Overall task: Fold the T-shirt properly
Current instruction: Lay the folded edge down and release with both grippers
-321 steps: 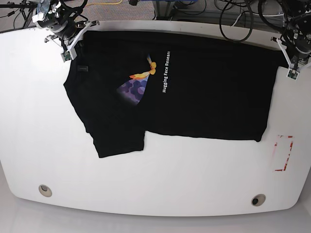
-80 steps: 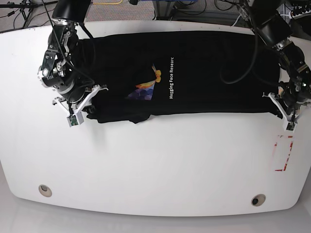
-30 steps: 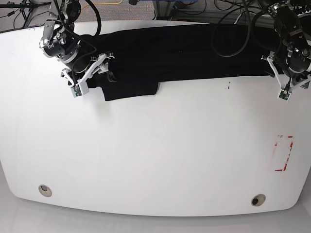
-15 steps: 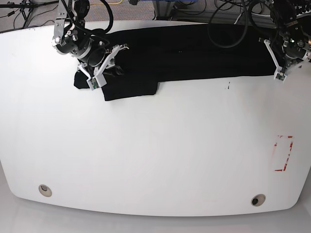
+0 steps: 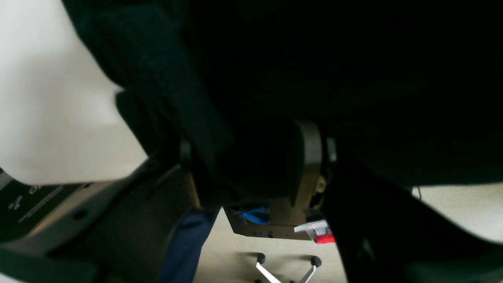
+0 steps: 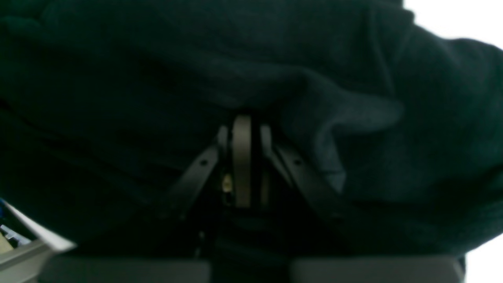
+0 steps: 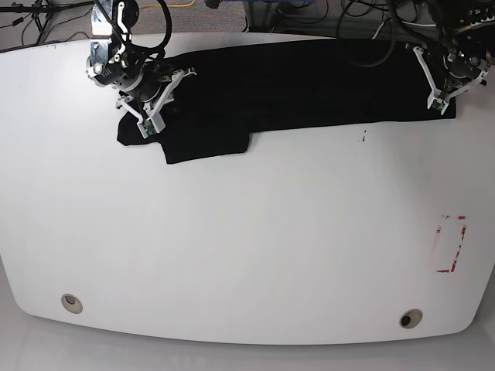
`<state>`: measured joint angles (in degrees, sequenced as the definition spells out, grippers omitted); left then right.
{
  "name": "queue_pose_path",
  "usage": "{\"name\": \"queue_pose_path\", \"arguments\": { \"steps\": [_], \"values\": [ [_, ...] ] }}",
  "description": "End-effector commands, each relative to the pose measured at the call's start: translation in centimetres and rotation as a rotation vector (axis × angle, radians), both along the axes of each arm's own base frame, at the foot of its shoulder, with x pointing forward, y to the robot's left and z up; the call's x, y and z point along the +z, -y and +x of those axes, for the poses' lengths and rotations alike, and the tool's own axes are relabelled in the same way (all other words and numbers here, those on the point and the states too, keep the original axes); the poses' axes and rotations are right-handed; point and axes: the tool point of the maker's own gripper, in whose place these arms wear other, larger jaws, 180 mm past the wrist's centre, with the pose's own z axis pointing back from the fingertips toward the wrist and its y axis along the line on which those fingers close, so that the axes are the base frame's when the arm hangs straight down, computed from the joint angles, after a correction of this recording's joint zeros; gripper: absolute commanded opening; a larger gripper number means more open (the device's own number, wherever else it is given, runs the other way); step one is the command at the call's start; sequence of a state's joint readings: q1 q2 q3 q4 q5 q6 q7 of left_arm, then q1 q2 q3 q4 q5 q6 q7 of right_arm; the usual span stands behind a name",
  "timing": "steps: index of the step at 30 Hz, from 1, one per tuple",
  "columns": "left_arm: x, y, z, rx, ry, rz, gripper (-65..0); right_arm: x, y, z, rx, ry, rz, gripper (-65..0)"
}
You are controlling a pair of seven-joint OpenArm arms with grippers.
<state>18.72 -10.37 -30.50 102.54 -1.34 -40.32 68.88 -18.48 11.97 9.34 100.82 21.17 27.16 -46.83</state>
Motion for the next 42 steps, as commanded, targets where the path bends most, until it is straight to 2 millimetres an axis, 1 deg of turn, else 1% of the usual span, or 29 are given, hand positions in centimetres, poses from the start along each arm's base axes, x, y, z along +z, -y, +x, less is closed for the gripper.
{"name": "queue_pose_path", "arguments": {
  "steps": [1, 3, 8, 9, 12, 14, 16, 18, 21, 23, 24, 26, 27, 29, 30, 32, 35, 36, 38, 42],
  "values": [
    [-0.2, 0.3, 2.3, -0.023, 0.032, -0.011, -38.6, -0.4, 2.4, 1.1, -0.016, -0.004, -0.07, -62.1],
    [-0.5, 0.4, 3.1, -0.042, 0.025, -0.008, -38.6, -0.4, 3.3, 2.0, -0.019, 0.001, -0.086, -62.1],
    [-0.6, 1.6, 6.6, -0.088, 0.047, -0.018, -38.6, -0.4, 5.4, 3.7, -0.03, 0.006, -0.123, -62.1],
    [-0.6, 2.0, 7.3, -0.098, 0.053, -0.024, -38.5, -0.2, 5.9, 4.4, -0.033, 0.013, -0.13, -62.1],
    [-0.6, 2.7, 8.3, -0.118, 0.054, -0.032, -38.5, 0.1, 6.7, 5.4, -0.039, 0.023, -0.143, -62.1],
    [-0.4, 3.2, 8.8, -0.128, 0.064, -0.037, -38.5, 0.4, 6.7, 5.8, -0.039, 0.034, -0.144, -62.1],
    [-0.2, 3.7, 9.2, -0.132, 0.079, -0.042, -38.3, 1.2, 6.5, 6.4, -0.033, 0.055, -0.148, -62.1],
    [0.4, 3.9, 9.5, -0.138, 0.1, -0.037, -38.3, 2.4, 6.3, 6.8, -0.019, 0.087, -0.159, -62.0],
    [1.7, 3.8, 10.0, -0.146, 0.135, -0.015, -38.2, 4.6, 5.3, 7.4, 0.01, 0.136, -0.173, -60.1],
    [2.5, 3.7, 10.2, -0.148, 0.147, 0.004, -38.2, 6.0, 4.9, 7.7, 0.027, 0.167, -0.186, -57.1],
    [3.0, 3.6, 10.3, -0.149, 0.155, 0.012, -38.2, 6.6, 4.6, 7.8, 0.034, 0.18, -0.191, -54.4],
    [3.7, 3.6, 10.5, -0.151, 0.172, 0.027, -38.2, 8.0, 3.6, 8.5, 0.033, 0.225, -0.176, -47.7],
    [4.3, 3.5, 10.7, -0.15, 0.187, 0.034, -38.1, 8.5, 3.2, 9.0, 0.031, 0.244, -0.168, -43.0],
    [4.9, 3.3, 10.9, -0.144, 0.204, 0.044, -37.4, 9.0, 2.9, 9.6, 0.024, 0.26, -0.162, -35.2],
    [5.2, 3.2, 10.9, -0.141, 0.214, 0.049, -36.1, 9.1, 2.8, 9.9, 0.02, 0.265, -0.158, -30.3],
    [5.4, 3.3, 11.0, -0.134, 0.227, 0.045, -32.9, 8.8, 2.9, 10.6, 0.009, 0.258, -0.149, -21.7],
    [5.6, 3.4, 11.0, -0.116, 0.241, 0.036, -27.5, 8.5, 3.3, 12.0, -0.011, 0.249, -0.135, -11.9],
    [5.8, 3.3, 11.0, -0.112, 0.247, 0.038, -26.4, 8.2, 3.5, 12.4, -0.018, 0.238, -0.131, -9.8],
    [6.4, 3.4, 11.5, -0.108, 0.27, 0.04, -25.7, 7.2, 4.0, 13.3, -0.037, 0.208, -0.119, -7.5],
    [7.0, 3.2, 11.9, -0.102, 0.288, 0.045, -25.7, 5.7, 5.0, 15.0, -0.072, 0.164, -0.092, -7.5]
  ]
}}
